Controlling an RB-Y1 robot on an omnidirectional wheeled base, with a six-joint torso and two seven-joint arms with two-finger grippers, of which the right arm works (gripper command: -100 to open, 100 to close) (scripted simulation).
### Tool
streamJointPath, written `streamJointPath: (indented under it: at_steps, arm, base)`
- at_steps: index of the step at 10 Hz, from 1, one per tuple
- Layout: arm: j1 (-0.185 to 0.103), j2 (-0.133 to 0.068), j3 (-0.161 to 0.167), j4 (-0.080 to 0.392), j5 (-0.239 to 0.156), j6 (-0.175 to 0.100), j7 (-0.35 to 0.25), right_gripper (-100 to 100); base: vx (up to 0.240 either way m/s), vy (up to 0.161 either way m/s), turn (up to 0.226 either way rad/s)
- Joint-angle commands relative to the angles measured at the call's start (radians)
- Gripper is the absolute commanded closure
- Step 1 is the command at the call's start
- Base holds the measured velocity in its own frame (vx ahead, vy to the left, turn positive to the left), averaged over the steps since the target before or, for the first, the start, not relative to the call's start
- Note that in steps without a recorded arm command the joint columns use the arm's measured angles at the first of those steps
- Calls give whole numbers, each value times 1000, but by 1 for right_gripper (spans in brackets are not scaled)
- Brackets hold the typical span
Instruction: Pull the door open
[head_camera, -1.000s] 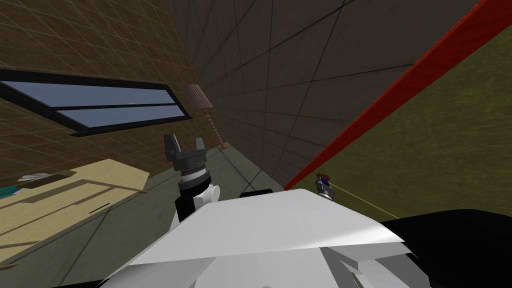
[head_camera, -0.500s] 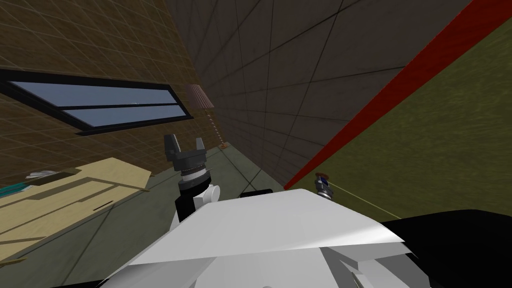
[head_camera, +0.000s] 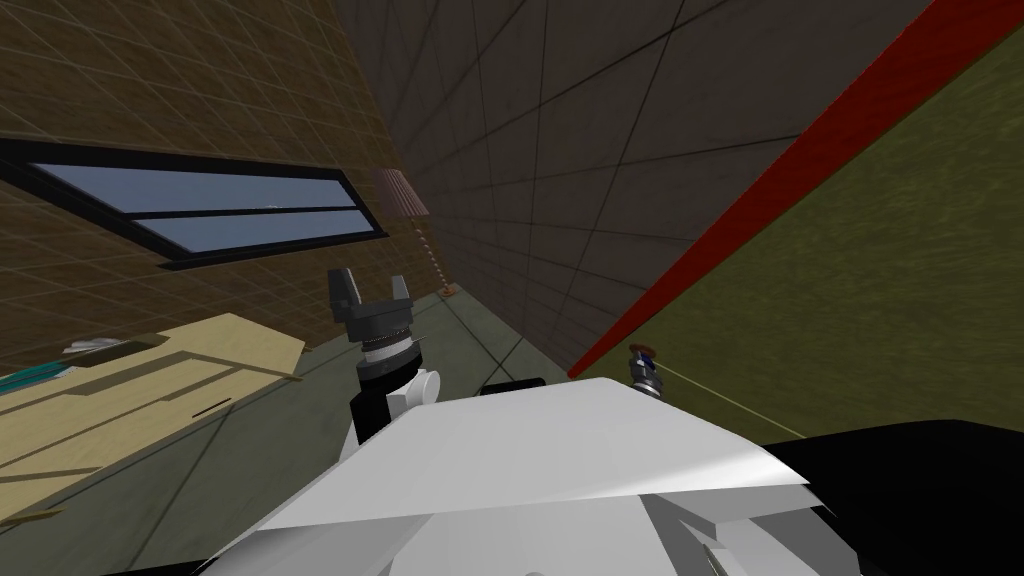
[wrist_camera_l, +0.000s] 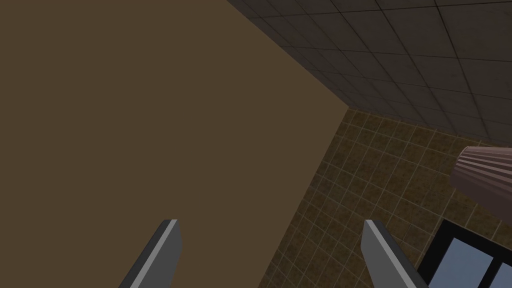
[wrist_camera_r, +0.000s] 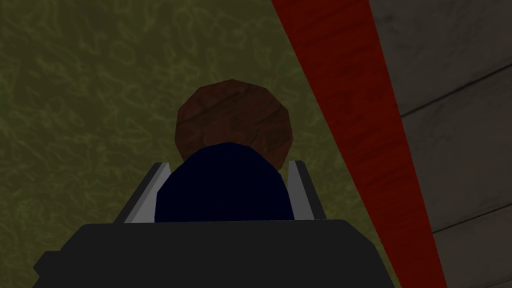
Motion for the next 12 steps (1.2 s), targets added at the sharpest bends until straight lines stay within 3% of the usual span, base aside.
streamJointPath:
  at_steps: [1,7,12]
  arm:
    - [-1,5,-3,-5,4,5,-50,100]
    - [-10,9,-9,-4,14,10,-179,100]
    - [-23,15,-16,-3,28,17,-320,100]
  base:
    - [-33,2,9]
    - [-27,4,7]
    - [-30,4,8]
